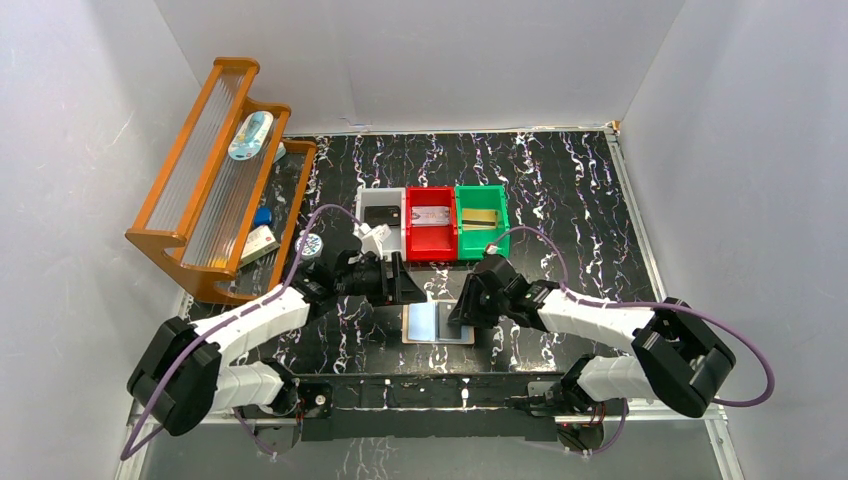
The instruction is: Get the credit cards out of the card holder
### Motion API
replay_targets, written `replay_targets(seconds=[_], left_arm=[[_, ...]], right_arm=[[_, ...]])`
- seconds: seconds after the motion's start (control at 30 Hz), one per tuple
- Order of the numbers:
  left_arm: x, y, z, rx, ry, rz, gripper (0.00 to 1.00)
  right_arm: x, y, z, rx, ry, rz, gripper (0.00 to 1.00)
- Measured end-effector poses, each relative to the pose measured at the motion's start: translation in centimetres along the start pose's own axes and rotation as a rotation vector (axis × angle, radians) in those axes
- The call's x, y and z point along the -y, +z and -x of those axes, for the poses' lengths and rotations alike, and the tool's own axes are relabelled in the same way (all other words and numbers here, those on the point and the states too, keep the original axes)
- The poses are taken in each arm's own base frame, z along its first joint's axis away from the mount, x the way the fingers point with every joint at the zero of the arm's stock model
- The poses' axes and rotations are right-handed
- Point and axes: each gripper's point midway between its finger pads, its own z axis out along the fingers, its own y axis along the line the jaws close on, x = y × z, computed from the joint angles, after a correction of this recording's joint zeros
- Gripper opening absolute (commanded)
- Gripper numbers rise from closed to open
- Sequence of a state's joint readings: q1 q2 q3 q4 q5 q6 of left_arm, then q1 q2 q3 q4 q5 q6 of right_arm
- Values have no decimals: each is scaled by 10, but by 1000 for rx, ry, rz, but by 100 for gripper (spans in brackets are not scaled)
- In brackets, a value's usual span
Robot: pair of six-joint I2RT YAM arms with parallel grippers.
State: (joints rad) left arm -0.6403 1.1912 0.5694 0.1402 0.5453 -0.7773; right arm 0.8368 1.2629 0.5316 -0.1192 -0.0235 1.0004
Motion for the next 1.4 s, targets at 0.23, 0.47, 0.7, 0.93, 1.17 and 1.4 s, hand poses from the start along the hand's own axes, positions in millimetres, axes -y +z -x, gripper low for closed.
replay_targets(seconds=[0.23, 0.47, 0.7, 0.93, 1.17, 1.4], left_arm=[[-2, 16, -2, -3, -17, -20, 59], [-13, 31, -10, -34, -39, -7, 52], [-29, 46, -31, -90, -74, 19, 47], [-40, 57, -45, -135, -92, 49, 44], [-45, 60, -49, -143, -97, 66, 41], [-45, 68, -51, -150, -105, 47, 33]], right_arm=[[0, 2, 0, 3, 10, 22, 46], [0, 6, -2, 10, 50, 63, 45], [-1, 6, -2, 32, 102, 115, 45], [0, 6, -3, 47, 127, 145, 45], [1, 6, -3, 51, 133, 147, 45], [1, 6, -3, 52, 141, 146, 45]])
